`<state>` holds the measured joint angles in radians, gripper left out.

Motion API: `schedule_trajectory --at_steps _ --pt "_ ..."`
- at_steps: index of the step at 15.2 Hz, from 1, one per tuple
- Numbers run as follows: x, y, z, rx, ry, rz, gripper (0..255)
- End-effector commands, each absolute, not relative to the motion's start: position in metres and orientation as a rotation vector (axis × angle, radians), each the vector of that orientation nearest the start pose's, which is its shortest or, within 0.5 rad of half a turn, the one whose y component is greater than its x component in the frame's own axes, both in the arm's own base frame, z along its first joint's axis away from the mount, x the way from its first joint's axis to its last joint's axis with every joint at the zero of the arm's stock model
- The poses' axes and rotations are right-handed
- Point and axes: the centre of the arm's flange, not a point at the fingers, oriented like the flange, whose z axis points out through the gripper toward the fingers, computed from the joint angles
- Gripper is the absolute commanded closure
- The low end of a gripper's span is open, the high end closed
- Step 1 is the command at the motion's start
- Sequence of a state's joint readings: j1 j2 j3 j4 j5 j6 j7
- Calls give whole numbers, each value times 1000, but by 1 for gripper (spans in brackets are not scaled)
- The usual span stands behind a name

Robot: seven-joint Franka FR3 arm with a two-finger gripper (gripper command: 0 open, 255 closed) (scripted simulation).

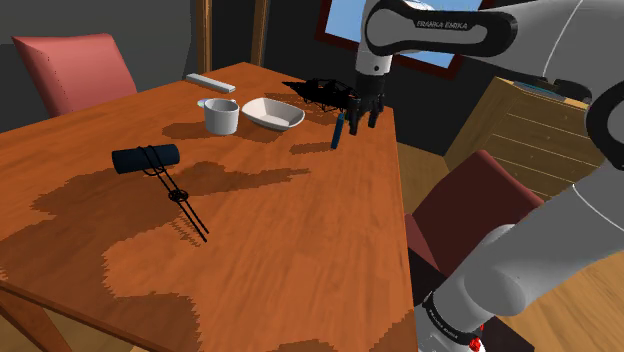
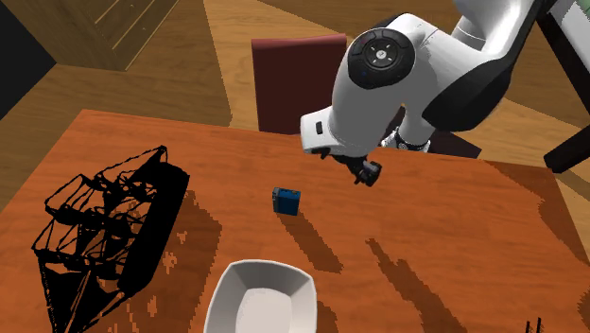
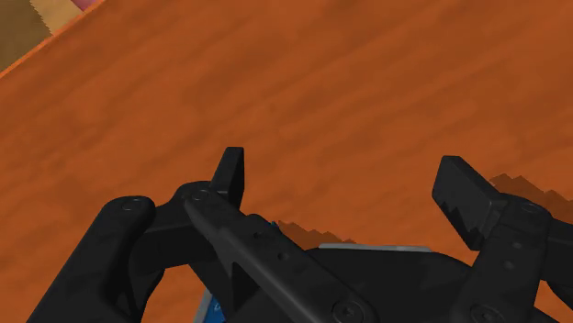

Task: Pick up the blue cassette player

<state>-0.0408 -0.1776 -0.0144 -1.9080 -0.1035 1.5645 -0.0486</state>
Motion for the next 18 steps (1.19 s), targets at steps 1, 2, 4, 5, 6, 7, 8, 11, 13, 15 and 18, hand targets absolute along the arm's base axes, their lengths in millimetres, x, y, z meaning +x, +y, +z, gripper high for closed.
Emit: schedule_trajectory --at_steps 1,2,4,5,6,7,8,11,13,15,18 --pt "511 -48 560 -3235 -3 297 0" --pt "524 -53 559 -3241 -3 307 0" --pt "550 -62 558 -3254 -3 327 0" --pt "562 -66 557 -3260 -3 337 0" --pt "575 -71 557 -3266 -3 347 0" --pt "588 -75 556 -3273 -3 357 0" --pt "601 -80 555 -3279 -3 368 0" --pt "618 -85 549 -3287 -3 381 0" --pt "617 -85 538 -3287 -3 381 0" --pt "618 -85 528 -3287 -3 381 0" --pt "617 -85 514 -3287 -3 381 0"
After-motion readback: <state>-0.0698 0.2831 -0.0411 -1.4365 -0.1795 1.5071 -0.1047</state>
